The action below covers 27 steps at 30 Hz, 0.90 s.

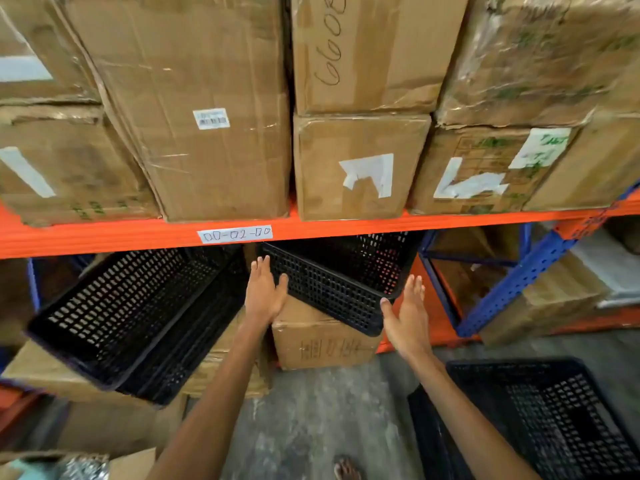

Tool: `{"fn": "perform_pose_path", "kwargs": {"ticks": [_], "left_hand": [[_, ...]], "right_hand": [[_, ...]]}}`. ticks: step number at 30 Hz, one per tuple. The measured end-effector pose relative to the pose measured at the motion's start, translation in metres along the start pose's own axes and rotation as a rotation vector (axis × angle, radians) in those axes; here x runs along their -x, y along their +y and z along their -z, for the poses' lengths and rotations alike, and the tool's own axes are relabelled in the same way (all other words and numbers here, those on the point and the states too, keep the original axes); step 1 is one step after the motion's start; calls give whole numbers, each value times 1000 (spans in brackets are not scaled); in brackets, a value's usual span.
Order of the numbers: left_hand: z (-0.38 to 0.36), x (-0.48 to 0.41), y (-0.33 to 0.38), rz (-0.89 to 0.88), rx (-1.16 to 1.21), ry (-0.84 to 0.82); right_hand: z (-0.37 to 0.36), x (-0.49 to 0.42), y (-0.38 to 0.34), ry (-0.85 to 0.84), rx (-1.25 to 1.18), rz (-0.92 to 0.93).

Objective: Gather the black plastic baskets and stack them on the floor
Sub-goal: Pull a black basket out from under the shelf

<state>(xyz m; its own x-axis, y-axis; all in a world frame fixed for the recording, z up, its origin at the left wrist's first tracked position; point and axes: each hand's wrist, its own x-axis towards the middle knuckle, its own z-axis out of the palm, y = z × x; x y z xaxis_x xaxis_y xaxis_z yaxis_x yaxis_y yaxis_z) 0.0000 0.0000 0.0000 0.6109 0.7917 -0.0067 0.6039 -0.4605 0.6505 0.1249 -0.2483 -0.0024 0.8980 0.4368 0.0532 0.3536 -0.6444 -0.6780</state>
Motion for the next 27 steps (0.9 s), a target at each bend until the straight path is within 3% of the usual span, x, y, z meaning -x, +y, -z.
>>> {"fn": "perform_pose_path", "kwargs": {"ticks": [4, 11, 18, 27], "left_hand": [[-41, -70, 7, 195, 146, -39], [-125, -126, 24, 428, 309, 44], [-148, -98, 31, 498, 308, 91], [-144, 4, 36, 600, 22, 235]], "right_hand": [[-32, -58, 20, 21, -52, -172], [-75, -121, 55, 53, -178, -460], [-67, -132, 86, 58, -163, -445], [1, -139, 144, -110, 30, -378]]}}
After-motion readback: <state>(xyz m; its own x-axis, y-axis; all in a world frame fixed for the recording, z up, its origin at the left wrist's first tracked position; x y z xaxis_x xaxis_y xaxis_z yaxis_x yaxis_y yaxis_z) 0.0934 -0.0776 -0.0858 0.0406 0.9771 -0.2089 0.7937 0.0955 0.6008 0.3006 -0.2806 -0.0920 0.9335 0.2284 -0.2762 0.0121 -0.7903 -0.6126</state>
